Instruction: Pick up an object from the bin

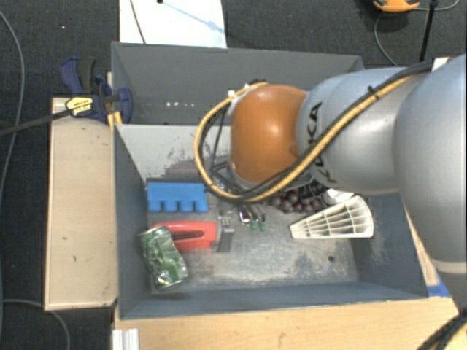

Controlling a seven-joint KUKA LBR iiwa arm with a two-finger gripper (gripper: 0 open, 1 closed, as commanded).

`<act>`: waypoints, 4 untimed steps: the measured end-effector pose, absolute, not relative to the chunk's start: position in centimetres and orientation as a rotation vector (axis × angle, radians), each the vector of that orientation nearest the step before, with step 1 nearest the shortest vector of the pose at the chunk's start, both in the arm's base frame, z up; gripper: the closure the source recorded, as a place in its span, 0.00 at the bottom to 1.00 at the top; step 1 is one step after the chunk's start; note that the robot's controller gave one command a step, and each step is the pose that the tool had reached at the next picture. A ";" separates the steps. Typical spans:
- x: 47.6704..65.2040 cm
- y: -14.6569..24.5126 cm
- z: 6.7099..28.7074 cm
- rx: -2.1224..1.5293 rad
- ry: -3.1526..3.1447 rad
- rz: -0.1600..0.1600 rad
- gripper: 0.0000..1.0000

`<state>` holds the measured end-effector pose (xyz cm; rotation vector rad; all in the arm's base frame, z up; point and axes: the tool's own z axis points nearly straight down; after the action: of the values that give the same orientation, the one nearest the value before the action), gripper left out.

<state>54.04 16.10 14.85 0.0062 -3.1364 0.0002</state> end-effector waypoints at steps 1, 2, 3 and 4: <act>54.2 16.0 15.3 -0.003 -3.144 -0.003 0.00; 55.1 20.7 8.9 0.075 -3.143 -0.003 0.00; 55.2 21.6 8.9 -0.072 -3.134 0.000 0.00; 55.3 19.5 10.2 0.033 -3.146 -0.004 0.00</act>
Offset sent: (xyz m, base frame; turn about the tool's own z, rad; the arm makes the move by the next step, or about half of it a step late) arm 0.0099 0.0571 -0.0785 -0.0534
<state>55.29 19.48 10.18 0.0333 -3.1463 -0.0044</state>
